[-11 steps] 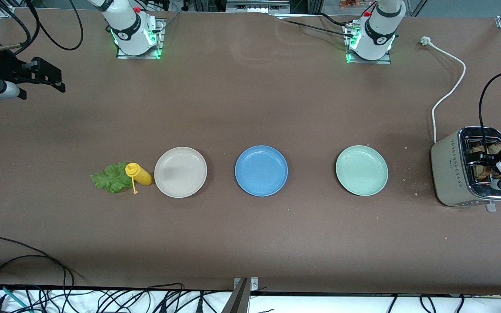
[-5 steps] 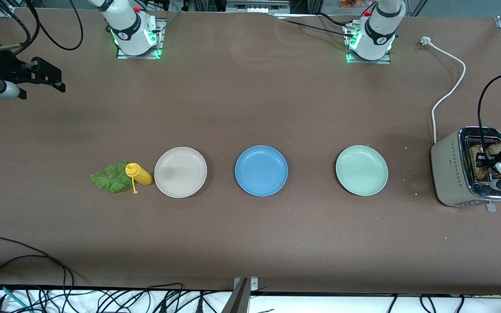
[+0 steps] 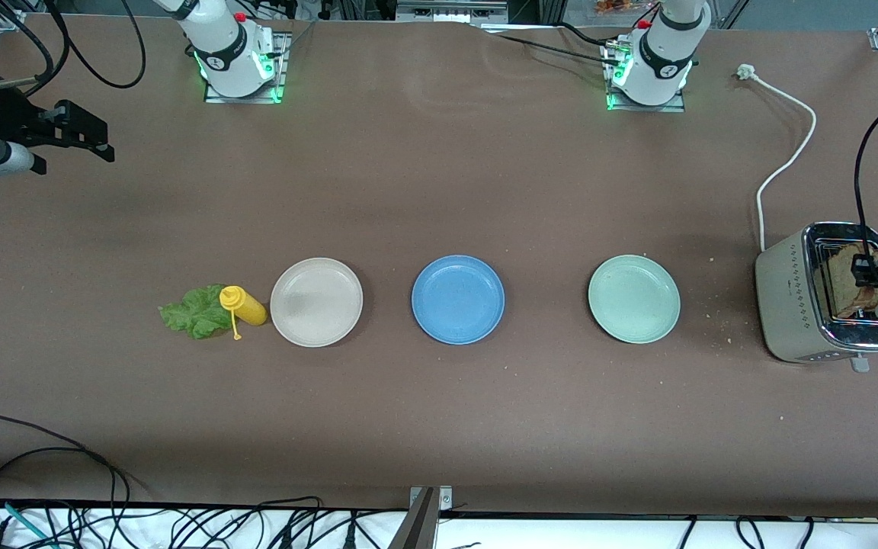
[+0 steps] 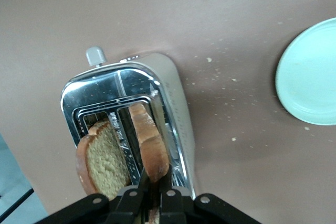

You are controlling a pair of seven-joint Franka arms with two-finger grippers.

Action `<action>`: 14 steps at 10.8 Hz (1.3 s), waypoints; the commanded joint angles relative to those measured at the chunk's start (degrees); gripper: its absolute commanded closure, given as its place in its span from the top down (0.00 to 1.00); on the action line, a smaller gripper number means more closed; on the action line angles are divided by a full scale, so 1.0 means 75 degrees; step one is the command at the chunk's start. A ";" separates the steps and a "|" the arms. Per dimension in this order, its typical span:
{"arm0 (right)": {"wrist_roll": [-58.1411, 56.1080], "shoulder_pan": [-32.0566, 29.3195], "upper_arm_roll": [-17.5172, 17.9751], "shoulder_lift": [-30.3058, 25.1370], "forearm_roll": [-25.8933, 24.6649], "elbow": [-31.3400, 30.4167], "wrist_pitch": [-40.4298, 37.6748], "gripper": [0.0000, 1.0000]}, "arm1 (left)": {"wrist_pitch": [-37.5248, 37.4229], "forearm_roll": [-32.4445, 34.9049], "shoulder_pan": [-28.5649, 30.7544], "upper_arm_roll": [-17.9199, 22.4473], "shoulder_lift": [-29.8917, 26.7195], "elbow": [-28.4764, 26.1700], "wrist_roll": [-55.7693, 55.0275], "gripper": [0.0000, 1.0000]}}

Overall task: Make sandwich in blue plate with both arms
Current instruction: 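Grasp the bread slice in the toaster with the left gripper, then lift the bread out and carry it to the blue plate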

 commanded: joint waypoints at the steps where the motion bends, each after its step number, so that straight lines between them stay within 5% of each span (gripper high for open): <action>1: 0.0097 -0.0025 -0.0006 0.0023 0.0144 0.0149 -0.0120 1.00 | -0.0733 0.0036 -0.0116 -0.1129 -0.0165 0.0676 0.0039 0.00; 4: 0.0086 -0.0025 -0.0006 0.0023 0.0144 0.0149 -0.0167 1.00 | -0.0771 -0.0163 -0.0372 -0.2340 0.0091 0.0761 -0.0055 0.00; 9: 0.0097 -0.0025 -0.0006 0.0023 0.0144 0.0149 -0.0167 1.00 | -0.0597 -0.2187 -0.2632 -0.2354 0.1447 0.0818 -0.2852 0.00; 14: 0.0109 -0.0025 -0.0006 0.0023 0.0144 0.0149 -0.0155 1.00 | 0.1815 -0.6135 -0.2976 -0.2343 0.2879 0.0878 -0.2845 0.00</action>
